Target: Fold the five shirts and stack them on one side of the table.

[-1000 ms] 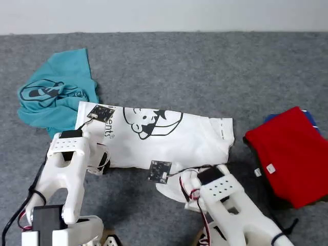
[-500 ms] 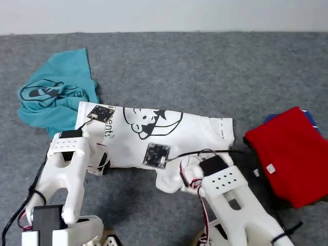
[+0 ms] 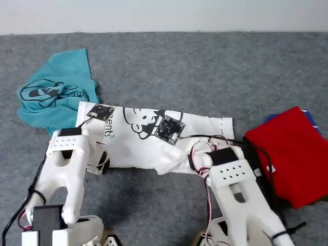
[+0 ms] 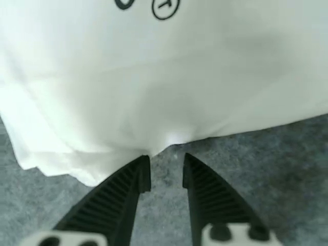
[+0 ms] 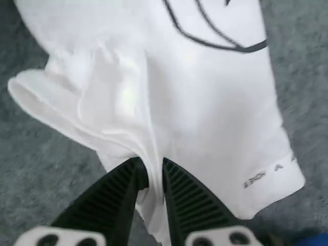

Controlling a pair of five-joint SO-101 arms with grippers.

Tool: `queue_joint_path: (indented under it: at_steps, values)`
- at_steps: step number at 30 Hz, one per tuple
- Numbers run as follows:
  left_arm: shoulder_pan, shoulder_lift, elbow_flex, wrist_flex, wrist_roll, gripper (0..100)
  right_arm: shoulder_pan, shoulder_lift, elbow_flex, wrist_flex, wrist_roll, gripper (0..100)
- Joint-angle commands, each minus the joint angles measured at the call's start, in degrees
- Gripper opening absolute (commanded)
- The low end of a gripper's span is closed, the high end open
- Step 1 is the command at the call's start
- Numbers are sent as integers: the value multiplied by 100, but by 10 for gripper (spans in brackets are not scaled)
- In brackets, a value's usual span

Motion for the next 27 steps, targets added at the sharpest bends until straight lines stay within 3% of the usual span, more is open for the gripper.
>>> queue_joint_path:
  at_steps: [1,11,18,21,27]
  values:
    - [0,-220,-224,141,-62,115,75,224,-325,-488,-114,11]
    - [18,-220,-215,132,-62,115,567,734,-299,-1578,-114,15]
    - [26,-220,-215,132,-62,115,576,1314,-325,-1648,-185,62]
    - [26,-211,-215,132,-62,115,611,1481,-387,-1648,-844,176]
    - [35,-211,-215,132,-62,115,655,1982,-941,-2141,-1714,191]
